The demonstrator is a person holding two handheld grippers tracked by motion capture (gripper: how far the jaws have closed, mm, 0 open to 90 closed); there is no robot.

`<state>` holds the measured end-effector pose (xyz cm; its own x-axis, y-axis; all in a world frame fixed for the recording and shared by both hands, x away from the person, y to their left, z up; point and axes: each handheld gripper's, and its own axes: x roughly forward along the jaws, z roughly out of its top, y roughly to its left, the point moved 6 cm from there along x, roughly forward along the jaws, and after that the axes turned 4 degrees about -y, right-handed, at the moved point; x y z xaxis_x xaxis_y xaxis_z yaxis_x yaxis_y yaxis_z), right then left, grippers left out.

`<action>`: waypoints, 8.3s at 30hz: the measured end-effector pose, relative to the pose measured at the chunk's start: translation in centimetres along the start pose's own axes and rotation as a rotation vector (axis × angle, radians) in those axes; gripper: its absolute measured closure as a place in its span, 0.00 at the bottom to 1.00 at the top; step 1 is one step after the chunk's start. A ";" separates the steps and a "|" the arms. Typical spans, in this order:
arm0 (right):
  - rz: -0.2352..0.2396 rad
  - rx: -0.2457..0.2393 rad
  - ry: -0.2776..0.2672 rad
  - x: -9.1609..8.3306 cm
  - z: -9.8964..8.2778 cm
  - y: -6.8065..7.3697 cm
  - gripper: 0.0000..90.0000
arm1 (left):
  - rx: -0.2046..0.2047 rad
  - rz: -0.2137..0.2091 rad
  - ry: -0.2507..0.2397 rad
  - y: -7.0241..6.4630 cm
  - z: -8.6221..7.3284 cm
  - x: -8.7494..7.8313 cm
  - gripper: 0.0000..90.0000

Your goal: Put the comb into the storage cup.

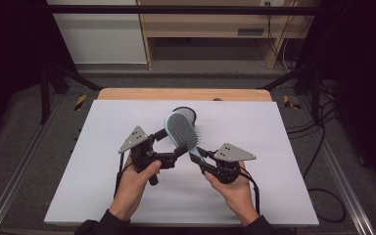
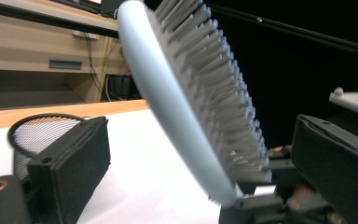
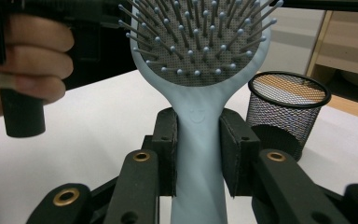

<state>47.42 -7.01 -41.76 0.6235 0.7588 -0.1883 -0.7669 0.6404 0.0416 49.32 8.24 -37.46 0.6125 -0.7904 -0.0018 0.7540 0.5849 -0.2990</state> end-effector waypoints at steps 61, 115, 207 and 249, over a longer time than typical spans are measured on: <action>-0.024 0.038 0.006 0.2 -0.8 -0.5 0.78 | -0.212 0.047 -0.006 -0.6 1.4 2.8 0.58; -0.028 0.043 0.014 0.5 -1.2 -0.6 0.64 | -0.215 0.044 -0.013 -0.5 1.2 3.0 0.58; -0.118 0.067 0.100 -1.4 -2.4 -4.2 0.20 | -0.064 0.144 -0.068 1.8 2.7 1.2 0.57; -0.337 0.033 0.126 -8.8 -5.6 -7.1 0.08 | 0.001 0.168 -0.087 2.9 6.5 2.3 0.57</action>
<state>46.55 -18.85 -45.91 0.8152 0.4853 -0.3160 -0.5150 0.8571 -0.0121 54.49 9.27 -32.17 0.7479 -0.6630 0.0311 0.6396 0.7074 -0.3009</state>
